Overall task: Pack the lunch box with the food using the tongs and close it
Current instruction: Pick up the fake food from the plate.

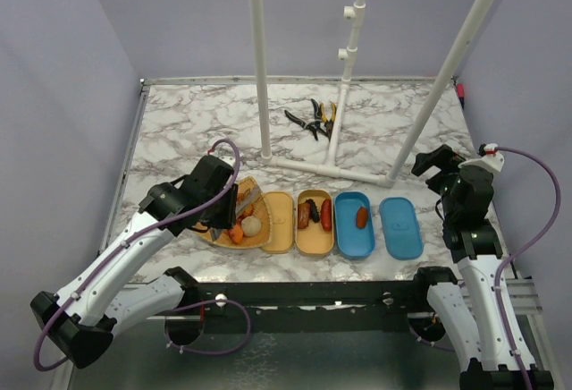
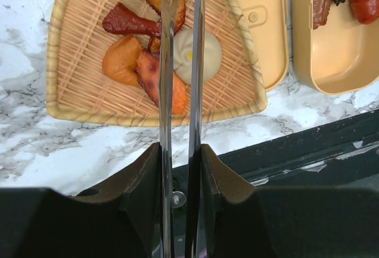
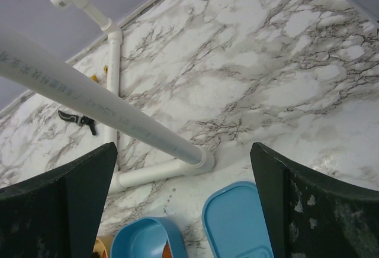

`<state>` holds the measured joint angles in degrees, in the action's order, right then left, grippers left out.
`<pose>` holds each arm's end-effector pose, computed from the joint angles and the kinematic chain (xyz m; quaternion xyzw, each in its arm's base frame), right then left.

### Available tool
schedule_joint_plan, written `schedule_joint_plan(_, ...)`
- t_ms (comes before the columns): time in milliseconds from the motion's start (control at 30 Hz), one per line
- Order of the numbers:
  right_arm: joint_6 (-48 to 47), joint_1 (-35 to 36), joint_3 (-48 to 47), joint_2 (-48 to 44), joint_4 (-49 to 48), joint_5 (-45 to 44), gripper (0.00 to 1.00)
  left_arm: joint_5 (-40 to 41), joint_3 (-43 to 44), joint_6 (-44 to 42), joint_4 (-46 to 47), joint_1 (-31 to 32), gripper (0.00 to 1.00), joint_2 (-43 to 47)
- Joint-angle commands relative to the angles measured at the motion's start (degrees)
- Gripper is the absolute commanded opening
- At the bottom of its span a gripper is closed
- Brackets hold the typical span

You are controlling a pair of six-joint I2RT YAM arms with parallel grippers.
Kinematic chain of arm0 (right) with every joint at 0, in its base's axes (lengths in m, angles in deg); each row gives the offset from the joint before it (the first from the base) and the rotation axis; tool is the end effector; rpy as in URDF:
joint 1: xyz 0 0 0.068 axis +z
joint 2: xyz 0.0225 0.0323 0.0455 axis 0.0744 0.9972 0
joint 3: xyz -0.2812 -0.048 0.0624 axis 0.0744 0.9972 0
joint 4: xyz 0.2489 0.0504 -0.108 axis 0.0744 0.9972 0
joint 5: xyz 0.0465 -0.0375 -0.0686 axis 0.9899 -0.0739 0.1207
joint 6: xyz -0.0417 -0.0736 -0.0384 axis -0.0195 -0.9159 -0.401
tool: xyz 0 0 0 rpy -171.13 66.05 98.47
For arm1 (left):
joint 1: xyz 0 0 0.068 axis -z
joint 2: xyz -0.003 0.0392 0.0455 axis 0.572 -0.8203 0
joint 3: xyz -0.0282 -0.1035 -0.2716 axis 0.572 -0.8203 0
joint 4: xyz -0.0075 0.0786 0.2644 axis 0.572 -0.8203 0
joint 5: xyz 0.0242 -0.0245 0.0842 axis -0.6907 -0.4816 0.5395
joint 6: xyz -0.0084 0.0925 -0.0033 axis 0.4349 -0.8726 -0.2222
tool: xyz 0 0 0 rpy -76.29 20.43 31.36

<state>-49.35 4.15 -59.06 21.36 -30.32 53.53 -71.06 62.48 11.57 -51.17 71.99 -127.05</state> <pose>0.1947 -0.0188 0.2961 0.2642 0.7463 0.0671 0.6073 0.1553 -0.1109 0.2872 0.0995 0.9566 -0.1124 0.2498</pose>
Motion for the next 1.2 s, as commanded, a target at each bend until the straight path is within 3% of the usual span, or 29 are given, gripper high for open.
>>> schedule_joint_plan(0,0.10,-0.14,-0.01,0.38,-0.27,2.80,1.00,1.27,-1.12,4.26,1.80,-0.28,0.32,2.42)
schedule_joint_plan(533,-0.97,-0.14,0.93,-2.16,2.15,1.63,1.00,5.51,0.00,5.50,-4.90,-0.28,0.33,6.54)
schedule_joint_plan(1167,-1.57,-0.14,1.51,-1.17,1.75,2.48,1.00,4.35,-5.73,9.21,-1.75,-0.35,0.42,7.81)
